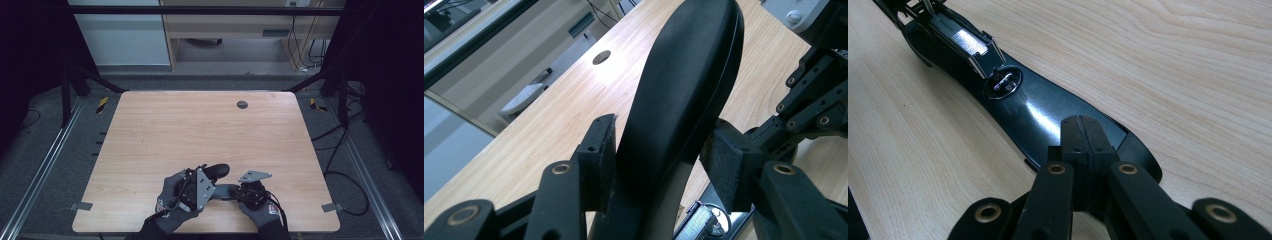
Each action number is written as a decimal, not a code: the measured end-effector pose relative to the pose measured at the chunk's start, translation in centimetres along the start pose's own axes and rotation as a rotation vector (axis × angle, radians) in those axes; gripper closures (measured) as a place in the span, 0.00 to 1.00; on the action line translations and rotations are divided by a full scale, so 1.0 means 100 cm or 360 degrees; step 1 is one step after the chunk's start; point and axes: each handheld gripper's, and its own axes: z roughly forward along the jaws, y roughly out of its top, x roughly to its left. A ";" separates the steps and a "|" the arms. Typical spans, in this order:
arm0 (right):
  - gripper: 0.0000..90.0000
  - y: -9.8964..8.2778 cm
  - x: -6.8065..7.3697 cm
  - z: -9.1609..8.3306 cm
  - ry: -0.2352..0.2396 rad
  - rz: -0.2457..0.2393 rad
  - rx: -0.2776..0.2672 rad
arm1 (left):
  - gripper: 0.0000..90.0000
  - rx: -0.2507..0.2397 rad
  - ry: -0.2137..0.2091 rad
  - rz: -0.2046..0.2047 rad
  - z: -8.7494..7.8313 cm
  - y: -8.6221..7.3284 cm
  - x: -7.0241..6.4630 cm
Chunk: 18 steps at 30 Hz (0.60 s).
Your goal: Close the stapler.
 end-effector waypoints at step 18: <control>1.00 0.000 0.000 0.000 -0.0005 -0.0004 0.0000 | 0.54 0.0013 -0.0003 0.0051 0.005 -0.001 -0.007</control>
